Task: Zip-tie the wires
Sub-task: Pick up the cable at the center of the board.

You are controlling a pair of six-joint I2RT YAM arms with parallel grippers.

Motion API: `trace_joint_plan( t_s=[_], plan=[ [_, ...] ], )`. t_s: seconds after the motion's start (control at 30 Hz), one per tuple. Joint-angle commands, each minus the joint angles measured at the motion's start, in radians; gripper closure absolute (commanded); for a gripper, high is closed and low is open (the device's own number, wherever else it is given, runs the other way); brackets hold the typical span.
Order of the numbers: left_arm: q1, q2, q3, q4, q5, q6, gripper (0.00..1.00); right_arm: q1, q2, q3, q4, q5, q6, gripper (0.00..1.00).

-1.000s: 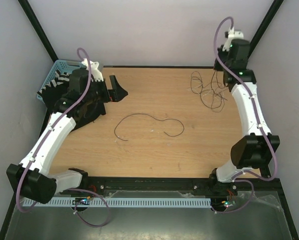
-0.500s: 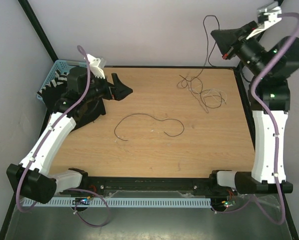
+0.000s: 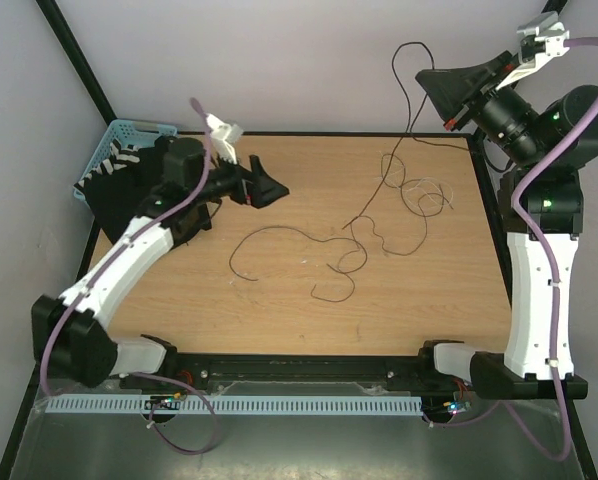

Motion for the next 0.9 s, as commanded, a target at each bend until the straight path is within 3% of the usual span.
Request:
trace_joint_plan(
  t_s=[0.0,0.3,0.53,0.87],
  plan=[
    [-0.056,0.105,-0.033,0.152,0.079,0.029,0.01,-0.001,-0.026,-0.017,0.022,-0.001,0.012,1.0],
    [-0.16,0.256,-0.075,0.2,0.051,0.041,0.04,0.0,-0.067,-0.031,0.014,0.0,-0.002,1.0],
    [-0.217,0.257,-0.218,0.2,-0.136,0.008,0.04,-0.001,-0.119,-0.108,0.012,0.004,-0.019,1.0],
    [-0.268,0.38,-0.156,0.2,-0.261,-0.053,0.05,-0.001,-0.173,-0.211,0.012,0.021,-0.049,1.0]
  ],
)
